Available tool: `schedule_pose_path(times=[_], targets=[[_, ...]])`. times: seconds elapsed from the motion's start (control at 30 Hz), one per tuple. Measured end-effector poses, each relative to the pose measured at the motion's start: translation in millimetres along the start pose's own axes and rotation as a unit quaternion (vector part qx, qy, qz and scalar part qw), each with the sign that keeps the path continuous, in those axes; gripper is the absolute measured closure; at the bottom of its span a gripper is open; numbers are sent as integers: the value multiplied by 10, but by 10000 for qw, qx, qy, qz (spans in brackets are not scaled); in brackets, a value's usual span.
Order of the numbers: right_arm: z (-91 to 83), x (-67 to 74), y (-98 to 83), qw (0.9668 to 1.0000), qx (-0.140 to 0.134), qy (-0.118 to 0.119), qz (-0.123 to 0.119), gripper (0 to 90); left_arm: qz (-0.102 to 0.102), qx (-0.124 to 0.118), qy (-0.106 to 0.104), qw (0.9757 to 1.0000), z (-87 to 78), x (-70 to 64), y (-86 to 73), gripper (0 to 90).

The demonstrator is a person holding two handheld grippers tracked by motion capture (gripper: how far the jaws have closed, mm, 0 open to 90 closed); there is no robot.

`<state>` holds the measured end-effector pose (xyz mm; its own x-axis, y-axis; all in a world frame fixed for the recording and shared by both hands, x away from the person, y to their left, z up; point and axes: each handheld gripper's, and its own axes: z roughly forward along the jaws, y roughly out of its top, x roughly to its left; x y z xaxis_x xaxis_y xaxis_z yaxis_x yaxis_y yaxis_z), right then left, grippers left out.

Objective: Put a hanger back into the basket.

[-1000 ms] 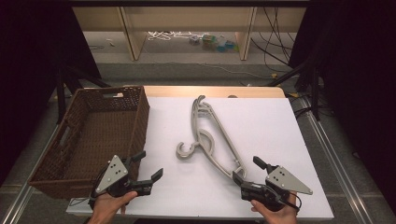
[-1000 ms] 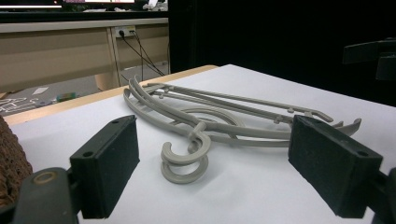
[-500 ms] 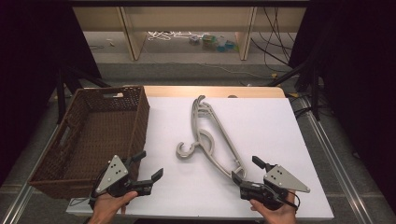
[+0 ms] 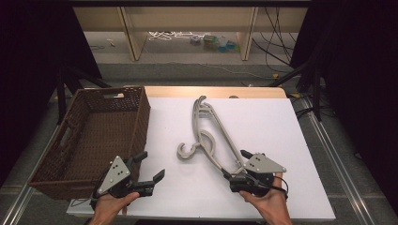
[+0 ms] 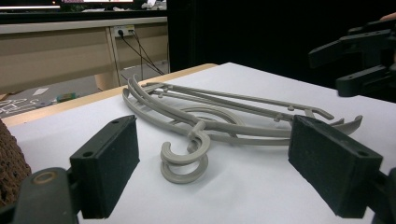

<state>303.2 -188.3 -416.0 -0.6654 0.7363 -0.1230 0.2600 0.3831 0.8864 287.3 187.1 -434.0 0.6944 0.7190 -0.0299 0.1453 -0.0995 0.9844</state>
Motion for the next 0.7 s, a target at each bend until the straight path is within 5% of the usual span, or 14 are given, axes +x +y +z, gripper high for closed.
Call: schedule_pose_path(times=[0.1,0.4,0.57,0.63,0.7], targets=[[89,-4,34,9997,203,83,-49,169,-34,-10,-2,10000,2,-6,-1,158],[470,4,182,9910,1198,323,-510,261,8,-14,-9,10000,5,-6,2,158],[664,39,201,9815,1747,396,-674,320,-11,-39,-29,10000,13,-19,1,158],[706,44,200,9807,1785,382,-697,336,-1,-19,-22,10000,9,-20,4,158],[810,57,209,9736,2100,403,-805,370,6,-49,-52,10000,17,-16,-4,158]])
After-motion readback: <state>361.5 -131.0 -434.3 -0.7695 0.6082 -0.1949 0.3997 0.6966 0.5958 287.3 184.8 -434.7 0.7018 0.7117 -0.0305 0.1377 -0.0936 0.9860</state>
